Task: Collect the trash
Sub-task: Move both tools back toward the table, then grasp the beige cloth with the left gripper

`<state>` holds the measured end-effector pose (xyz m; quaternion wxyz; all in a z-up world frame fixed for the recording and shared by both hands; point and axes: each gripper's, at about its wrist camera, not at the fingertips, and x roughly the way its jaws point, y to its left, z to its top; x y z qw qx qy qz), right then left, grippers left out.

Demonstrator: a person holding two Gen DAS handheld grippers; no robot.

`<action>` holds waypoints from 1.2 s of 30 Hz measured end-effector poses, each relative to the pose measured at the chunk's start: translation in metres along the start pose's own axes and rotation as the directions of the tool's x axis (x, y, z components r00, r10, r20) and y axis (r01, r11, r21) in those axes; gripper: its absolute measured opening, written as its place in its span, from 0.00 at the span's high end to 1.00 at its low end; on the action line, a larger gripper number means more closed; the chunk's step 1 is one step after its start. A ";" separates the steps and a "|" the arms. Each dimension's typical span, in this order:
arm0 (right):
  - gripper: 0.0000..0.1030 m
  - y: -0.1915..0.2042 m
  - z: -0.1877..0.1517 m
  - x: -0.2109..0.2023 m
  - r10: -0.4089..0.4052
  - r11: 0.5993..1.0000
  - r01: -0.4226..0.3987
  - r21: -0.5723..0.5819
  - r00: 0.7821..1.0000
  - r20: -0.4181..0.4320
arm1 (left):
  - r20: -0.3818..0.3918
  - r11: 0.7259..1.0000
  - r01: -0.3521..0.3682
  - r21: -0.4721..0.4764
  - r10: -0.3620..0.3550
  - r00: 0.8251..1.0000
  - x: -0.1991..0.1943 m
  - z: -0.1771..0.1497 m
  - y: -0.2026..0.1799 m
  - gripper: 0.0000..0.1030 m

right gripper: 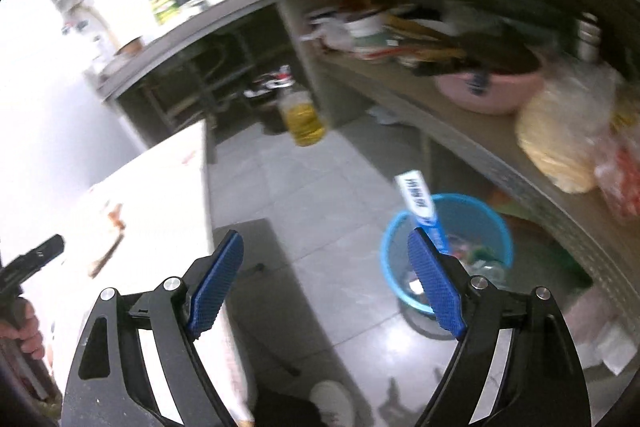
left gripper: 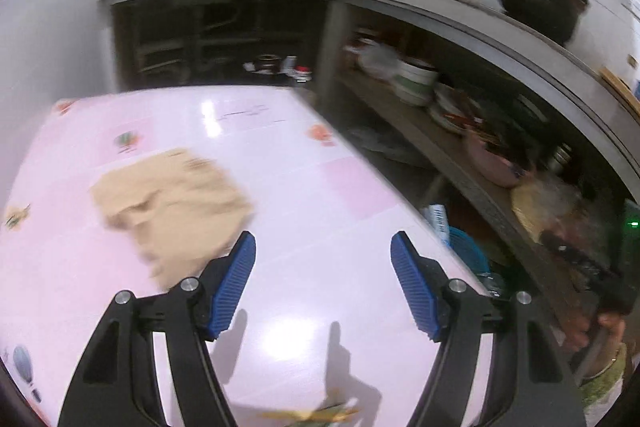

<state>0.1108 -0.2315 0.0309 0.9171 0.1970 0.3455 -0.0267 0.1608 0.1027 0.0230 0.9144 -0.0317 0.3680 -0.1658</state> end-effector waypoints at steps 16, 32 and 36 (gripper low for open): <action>0.22 0.114 -0.003 0.032 0.234 0.956 -0.254 -0.148 0.962 -0.142 | -0.080 0.959 -0.259 0.118 0.269 0.960 0.058 0.007 0.084 0.34; 0.22 0.143 -0.012 0.024 0.235 0.942 -0.268 -0.204 0.957 -0.171 | -0.110 0.972 -0.211 0.104 0.222 0.969 0.031 -0.018 0.104 0.95; 0.22 0.145 -0.013 0.022 0.244 0.938 -0.277 -0.207 0.954 -0.172 | -0.074 0.993 -0.114 0.025 0.116 0.991 -0.020 -0.028 0.098 0.95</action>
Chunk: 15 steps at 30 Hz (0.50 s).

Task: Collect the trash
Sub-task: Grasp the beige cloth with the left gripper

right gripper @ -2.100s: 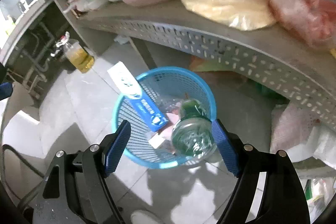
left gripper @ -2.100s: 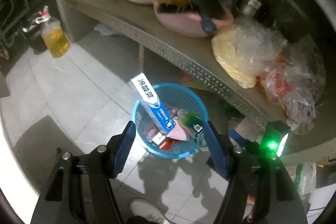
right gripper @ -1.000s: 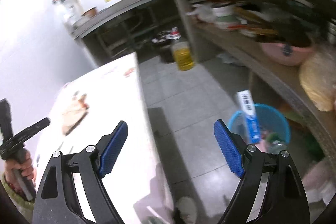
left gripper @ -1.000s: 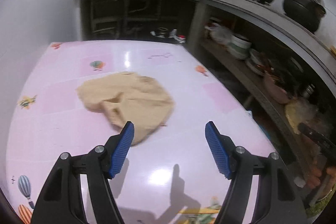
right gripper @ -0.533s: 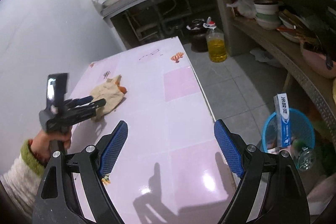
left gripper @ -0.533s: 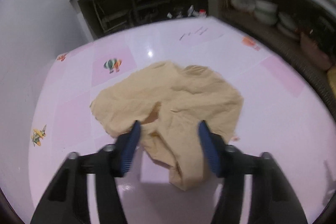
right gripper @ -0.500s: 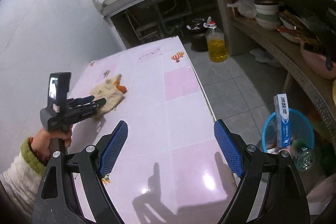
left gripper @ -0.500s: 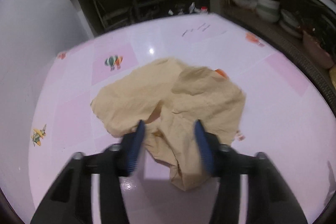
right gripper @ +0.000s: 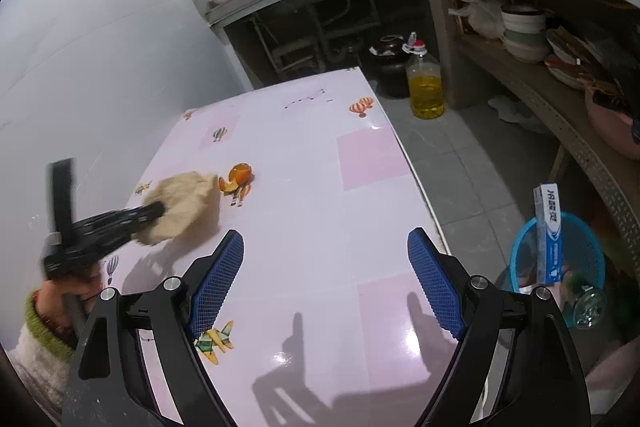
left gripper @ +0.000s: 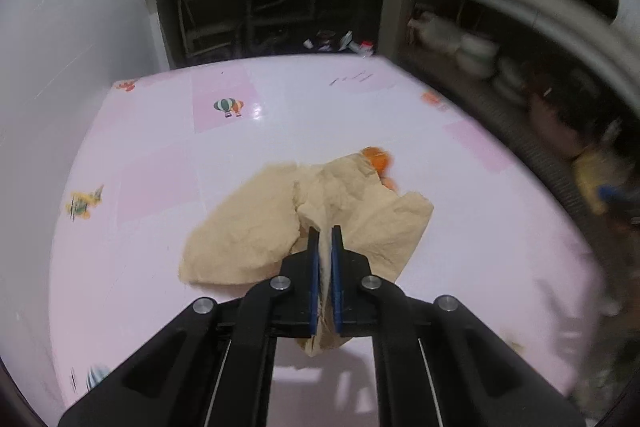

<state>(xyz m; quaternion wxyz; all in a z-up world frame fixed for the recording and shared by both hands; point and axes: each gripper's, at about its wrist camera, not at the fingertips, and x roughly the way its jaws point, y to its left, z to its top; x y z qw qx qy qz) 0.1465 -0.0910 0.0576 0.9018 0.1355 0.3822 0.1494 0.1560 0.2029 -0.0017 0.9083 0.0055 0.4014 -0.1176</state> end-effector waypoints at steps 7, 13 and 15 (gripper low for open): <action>0.22 0.002 0.000 -0.002 0.058 0.997 -0.058 0.041 0.998 -0.009 | -0.034 0.850 0.447 -0.278 -0.474 0.880 -0.063 -0.031 0.011 0.96; 0.29 0.023 -0.004 0.004 0.142 0.990 -0.141 0.029 0.989 -0.036 | -0.069 0.781 0.437 -0.447 -0.517 0.853 -0.037 -0.070 0.025 0.96; 0.35 0.035 -0.006 0.008 0.167 0.986 -0.166 0.015 0.984 -0.055 | -0.091 0.798 0.383 -0.466 -0.474 0.876 -0.020 -0.079 0.029 0.96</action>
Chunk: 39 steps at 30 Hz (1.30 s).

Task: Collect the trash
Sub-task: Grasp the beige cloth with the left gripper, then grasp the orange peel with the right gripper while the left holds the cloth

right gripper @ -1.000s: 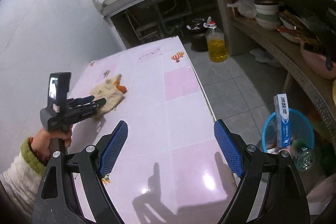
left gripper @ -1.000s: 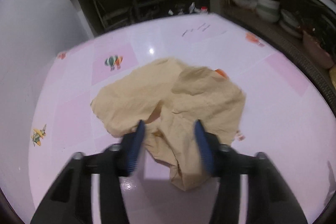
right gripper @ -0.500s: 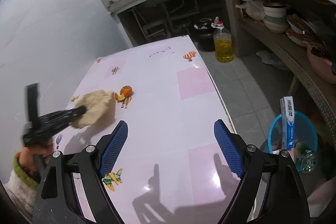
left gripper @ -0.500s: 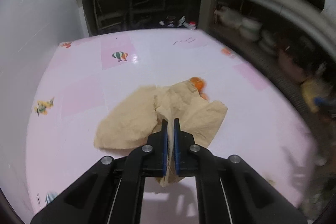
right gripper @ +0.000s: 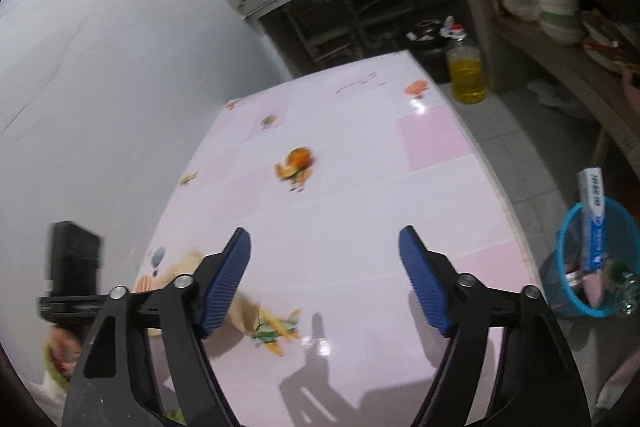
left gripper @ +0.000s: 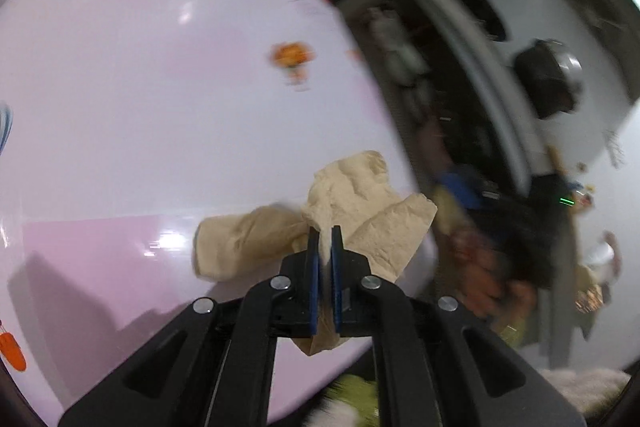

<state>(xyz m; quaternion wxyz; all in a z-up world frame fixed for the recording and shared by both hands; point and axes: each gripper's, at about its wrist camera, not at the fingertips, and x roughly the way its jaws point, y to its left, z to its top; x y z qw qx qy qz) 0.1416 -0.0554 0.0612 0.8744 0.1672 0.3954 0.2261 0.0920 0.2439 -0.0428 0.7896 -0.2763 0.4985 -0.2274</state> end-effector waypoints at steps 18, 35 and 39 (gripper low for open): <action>0.79 0.071 -0.027 0.089 0.120 0.986 -0.147 -0.081 0.955 -0.272 | 0.187 0.756 -0.426 0.497 0.386 0.903 0.039 -0.017 -0.035 0.76; 0.39 0.045 0.066 0.156 -0.053 0.989 0.027 -0.144 0.981 -0.185 | 0.199 0.707 -0.444 0.551 0.405 0.892 0.056 -0.021 -0.041 0.70; 0.39 0.052 0.074 0.184 -0.120 0.973 0.077 -0.219 0.975 -0.188 | 0.192 0.712 -0.427 0.557 0.390 0.901 0.056 -0.021 -0.042 0.81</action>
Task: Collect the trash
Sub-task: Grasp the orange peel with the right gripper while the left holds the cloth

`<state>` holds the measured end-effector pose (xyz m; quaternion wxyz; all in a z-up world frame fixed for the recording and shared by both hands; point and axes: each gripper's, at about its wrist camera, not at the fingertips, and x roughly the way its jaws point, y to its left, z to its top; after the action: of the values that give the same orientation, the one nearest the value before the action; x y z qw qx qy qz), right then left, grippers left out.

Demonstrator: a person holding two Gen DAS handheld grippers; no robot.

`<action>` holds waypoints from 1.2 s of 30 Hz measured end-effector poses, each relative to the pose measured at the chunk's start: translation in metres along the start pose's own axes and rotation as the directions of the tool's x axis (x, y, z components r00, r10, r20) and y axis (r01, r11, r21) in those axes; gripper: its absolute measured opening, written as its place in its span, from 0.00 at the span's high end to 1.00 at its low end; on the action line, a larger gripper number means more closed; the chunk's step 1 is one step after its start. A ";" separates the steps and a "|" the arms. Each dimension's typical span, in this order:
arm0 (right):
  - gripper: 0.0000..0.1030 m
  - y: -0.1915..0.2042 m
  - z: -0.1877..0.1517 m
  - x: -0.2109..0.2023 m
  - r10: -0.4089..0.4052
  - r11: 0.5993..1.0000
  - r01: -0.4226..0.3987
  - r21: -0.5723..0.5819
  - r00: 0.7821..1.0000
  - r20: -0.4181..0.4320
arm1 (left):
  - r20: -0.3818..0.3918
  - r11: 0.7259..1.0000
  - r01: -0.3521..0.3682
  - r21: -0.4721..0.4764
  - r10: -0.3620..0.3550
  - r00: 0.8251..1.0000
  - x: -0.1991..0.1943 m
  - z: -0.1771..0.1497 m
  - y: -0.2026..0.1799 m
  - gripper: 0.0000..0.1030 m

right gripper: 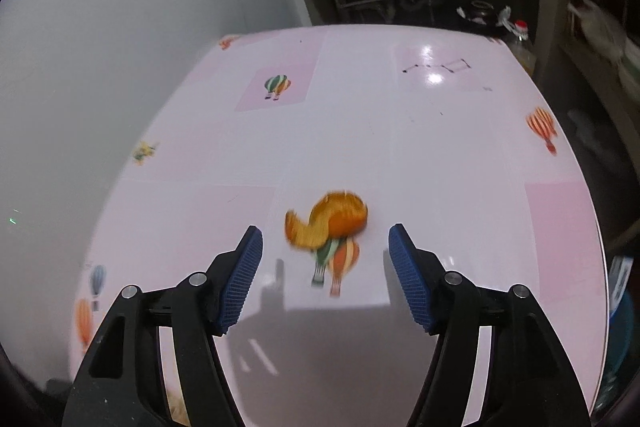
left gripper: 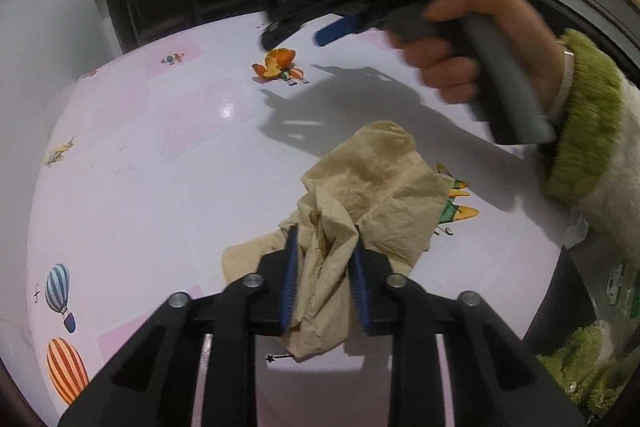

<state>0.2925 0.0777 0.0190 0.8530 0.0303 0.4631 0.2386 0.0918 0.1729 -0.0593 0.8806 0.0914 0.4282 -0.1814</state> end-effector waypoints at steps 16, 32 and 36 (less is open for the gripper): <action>0.81 0.008 0.000 0.026 -0.064 0.993 0.065 -0.094 0.998 0.004 | 0.008 0.998 0.010 -0.065 -0.009 1.000 0.000 0.005 0.013 0.92; 0.89 -0.023 -0.014 -0.056 0.006 0.999 -0.011 0.041 0.991 0.132 | 0.067 0.993 -0.016 -0.118 0.024 0.997 -0.023 0.008 0.018 0.93; 0.89 -0.045 -0.028 -0.099 0.025 0.993 -0.047 0.110 0.980 0.195 | 0.089 0.993 -0.016 -0.115 0.026 0.996 -0.030 0.014 0.014 0.93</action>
<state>0.2423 -0.0096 0.0676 0.8863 0.1106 0.3904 0.2230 0.0902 0.1889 -0.0266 0.9047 0.0373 0.3965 -0.1514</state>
